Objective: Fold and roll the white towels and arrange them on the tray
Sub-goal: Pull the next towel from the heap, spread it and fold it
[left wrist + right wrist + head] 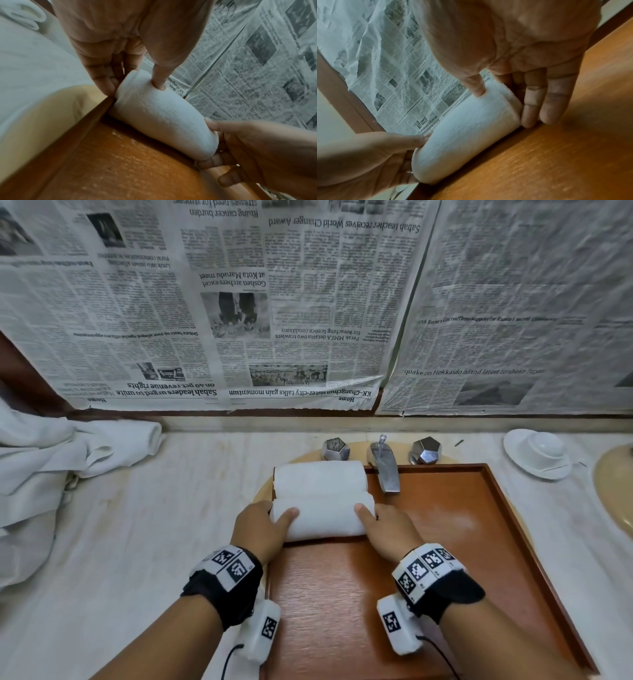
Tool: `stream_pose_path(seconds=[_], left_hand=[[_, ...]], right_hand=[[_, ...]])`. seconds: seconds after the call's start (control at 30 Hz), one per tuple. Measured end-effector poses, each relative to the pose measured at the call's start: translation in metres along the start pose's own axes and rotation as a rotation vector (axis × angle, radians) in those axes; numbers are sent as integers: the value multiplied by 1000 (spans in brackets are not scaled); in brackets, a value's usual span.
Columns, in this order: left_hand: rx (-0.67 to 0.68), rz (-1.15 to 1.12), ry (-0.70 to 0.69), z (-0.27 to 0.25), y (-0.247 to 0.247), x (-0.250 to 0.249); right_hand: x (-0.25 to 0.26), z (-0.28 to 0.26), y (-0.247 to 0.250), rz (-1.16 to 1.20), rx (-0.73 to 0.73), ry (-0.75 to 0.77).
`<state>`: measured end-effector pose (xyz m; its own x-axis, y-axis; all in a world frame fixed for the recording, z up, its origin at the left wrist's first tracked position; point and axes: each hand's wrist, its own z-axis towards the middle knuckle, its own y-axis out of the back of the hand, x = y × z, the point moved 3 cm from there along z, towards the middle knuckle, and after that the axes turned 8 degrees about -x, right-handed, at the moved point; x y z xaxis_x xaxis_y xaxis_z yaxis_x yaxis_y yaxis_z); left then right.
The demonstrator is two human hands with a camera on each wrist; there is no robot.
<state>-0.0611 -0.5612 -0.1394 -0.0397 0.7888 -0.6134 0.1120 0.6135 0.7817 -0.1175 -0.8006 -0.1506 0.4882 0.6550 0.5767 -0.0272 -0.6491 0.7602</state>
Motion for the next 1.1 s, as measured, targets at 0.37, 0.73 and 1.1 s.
stream_pose_path(seconds=[0.37,0.73,1.1], left_hand=[[-117,-249,74,-14,1,10],[-179,-168,148,-56,94,118],[-467,84,37,-35,309,270]], right_hand=[[1,-23,10,-21,-3,62],[104,-94,4,-246,-102,279],[295,-113,-160,-271,235,578]])
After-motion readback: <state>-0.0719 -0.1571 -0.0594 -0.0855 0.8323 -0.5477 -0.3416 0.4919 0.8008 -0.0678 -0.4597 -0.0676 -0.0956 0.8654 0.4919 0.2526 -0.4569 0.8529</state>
